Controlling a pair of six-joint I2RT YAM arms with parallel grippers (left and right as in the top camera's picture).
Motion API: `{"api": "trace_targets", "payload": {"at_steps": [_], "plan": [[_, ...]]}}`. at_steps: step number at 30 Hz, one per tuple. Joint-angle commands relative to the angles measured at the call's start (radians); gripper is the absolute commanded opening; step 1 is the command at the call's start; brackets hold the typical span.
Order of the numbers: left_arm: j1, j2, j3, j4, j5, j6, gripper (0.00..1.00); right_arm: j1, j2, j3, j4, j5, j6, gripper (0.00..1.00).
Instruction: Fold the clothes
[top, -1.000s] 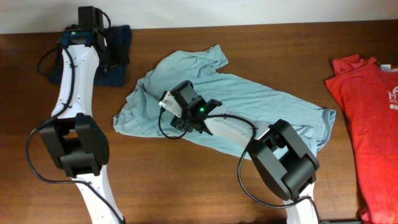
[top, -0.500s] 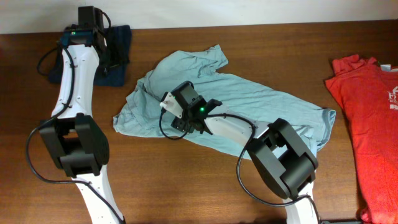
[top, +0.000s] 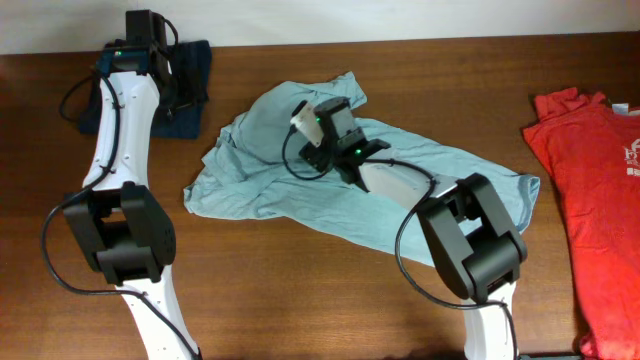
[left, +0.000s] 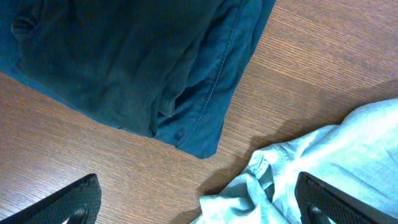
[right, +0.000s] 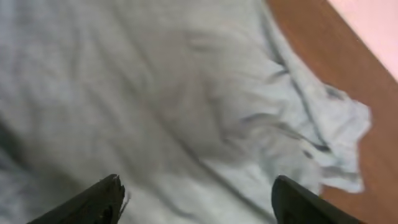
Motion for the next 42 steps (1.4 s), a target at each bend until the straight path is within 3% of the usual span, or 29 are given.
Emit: {"api": "trace_targets", "payload": {"at_steps": [1, 7, 9, 14, 18, 24, 30, 35, 42], "plan": [[0.000, 0.004, 0.002, 0.001, 0.006, -0.006, 0.99, -0.013, 0.011, 0.008, 0.030, 0.013, 0.008, 0.84], [0.000, 0.004, 0.002, 0.001, 0.006, -0.006, 0.99, -0.001, -0.064, 0.051, -0.029, 0.042, 0.071, 0.86], [0.000, 0.004, 0.002, 0.002, 0.006, -0.006, 0.99, 0.001, -0.128, 0.067, -0.090, 0.070, 0.161, 0.86], [0.000, 0.004, 0.002, 0.001, 0.006, -0.006, 0.99, -0.057, -0.300, 0.118, -0.392, 0.117, 0.386, 0.86], [0.000, 0.004, 0.002, 0.001, 0.006, -0.006, 0.99, -0.188, -0.451, 0.133, -0.657, 0.116, 0.500, 0.85], [-0.002, 0.004, 0.002, 0.003, 0.020, -0.007, 0.99, -0.452, -0.572, 0.133, -0.921, 0.112, 0.541, 0.86], [-0.002, 0.004, 0.002, 0.116, 0.026, -0.007, 0.99, -0.714, -0.554, 0.133, -1.030, 0.042, 0.559, 0.86], [-0.005, 0.008, 0.002, 0.049, 0.279, -0.006, 0.99, -0.861, -0.473, 0.133, -1.024, 0.037, 0.554, 0.86], [-0.046, 0.047, 0.002, 0.034, 0.292, -0.006, 0.99, -0.924, -0.274, 0.133, -0.966, -0.100, 0.407, 0.81]]}}
